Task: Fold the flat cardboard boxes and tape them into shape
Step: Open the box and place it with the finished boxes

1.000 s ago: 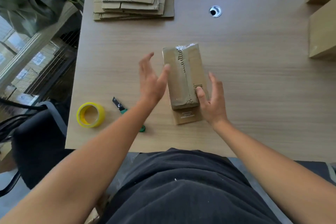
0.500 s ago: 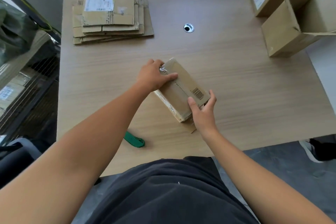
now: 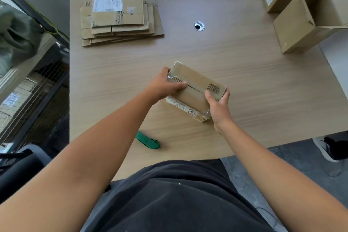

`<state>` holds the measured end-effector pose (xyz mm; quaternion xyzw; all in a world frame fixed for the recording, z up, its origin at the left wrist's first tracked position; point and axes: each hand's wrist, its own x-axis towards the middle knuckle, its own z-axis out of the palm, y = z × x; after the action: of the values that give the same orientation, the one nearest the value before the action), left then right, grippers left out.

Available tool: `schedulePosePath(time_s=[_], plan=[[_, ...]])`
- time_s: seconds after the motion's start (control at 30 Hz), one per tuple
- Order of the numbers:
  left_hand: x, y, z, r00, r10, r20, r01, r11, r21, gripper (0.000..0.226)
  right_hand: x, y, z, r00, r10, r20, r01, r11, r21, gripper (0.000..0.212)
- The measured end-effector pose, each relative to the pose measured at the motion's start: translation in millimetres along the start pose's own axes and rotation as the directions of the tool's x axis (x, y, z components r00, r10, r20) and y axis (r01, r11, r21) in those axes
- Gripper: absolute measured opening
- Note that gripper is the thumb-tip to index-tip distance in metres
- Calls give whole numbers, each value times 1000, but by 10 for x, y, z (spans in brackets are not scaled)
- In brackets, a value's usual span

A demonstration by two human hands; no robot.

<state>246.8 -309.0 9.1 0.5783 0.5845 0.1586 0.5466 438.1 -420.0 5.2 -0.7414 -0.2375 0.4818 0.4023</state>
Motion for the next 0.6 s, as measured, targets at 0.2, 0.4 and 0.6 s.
schedulePosePath(time_s=[0.2,0.4,0.6], plan=[[-122,5,52,998,34,-52,-33,999,15,68,50,-82,-143,1000,-13,9,14,972,-235,83],[-229,196,-56,975,173,-143,-200,957,-209,57,-61,-480,-344,964,-260,47,263,960,-93,79],[-364,292,-155,960,225,-166,-271,894,-357,73,-174,-847,-493,941,-337,20,323,915,244,73]])
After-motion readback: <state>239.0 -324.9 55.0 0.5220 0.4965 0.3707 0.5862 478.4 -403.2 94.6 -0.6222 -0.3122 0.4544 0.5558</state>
